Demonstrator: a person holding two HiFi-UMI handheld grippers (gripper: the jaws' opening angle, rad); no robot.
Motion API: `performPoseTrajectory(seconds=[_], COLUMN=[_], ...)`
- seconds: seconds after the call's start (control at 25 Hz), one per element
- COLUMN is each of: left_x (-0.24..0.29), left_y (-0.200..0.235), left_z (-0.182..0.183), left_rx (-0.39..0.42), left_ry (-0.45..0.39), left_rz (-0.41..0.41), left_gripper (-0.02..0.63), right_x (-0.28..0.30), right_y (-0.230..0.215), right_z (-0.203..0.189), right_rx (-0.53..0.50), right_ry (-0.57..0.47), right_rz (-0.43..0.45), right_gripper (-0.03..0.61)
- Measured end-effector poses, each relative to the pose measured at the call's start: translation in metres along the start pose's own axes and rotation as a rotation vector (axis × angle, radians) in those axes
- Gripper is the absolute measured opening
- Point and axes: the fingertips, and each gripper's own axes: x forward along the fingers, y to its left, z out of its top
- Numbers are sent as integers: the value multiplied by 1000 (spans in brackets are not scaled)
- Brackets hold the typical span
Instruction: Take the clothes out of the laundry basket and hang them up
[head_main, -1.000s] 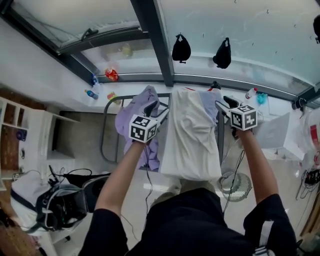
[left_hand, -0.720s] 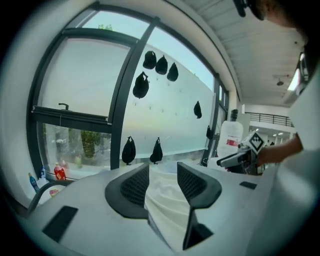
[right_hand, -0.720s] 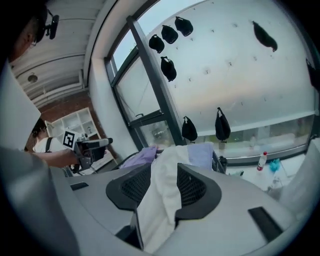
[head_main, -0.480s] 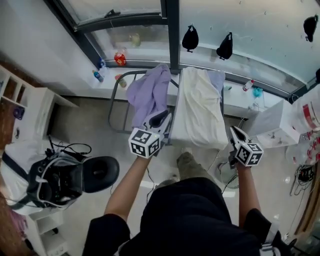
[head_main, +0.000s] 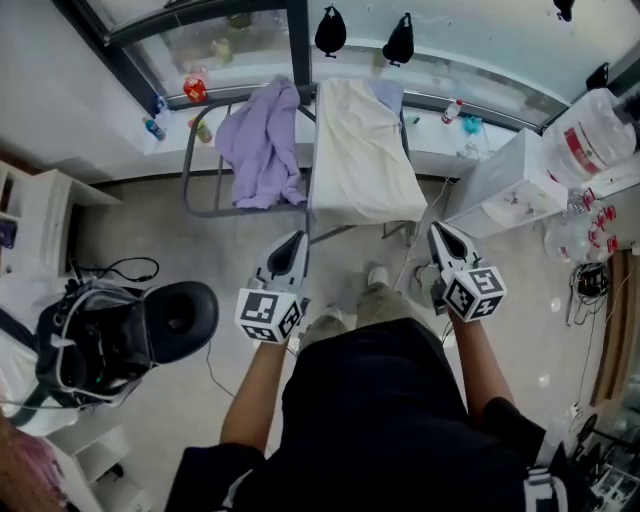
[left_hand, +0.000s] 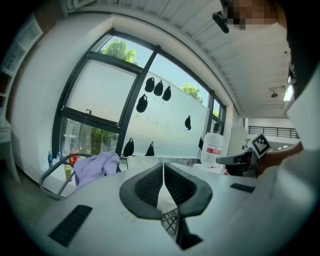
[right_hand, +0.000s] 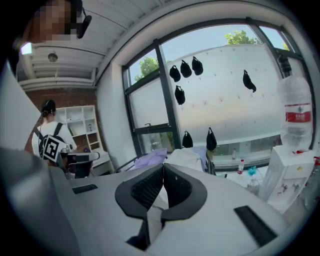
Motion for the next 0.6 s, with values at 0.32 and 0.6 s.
performPoseTrajectory(seconds=[0.32, 0.6], left_x=[-23, 10], left_y=[-61, -101], left_z=[-4, -31], left_rx=[31, 66], left_ry=[-34, 18], left_rz=[113, 131], left_gripper=[12, 9], right_x=[-61, -103], right_y=[-19, -63], right_z=[14, 4], right_rx=[-69, -112], right_ry=[-79, -76], right_rz=[34, -2], right_gripper=[0, 0])
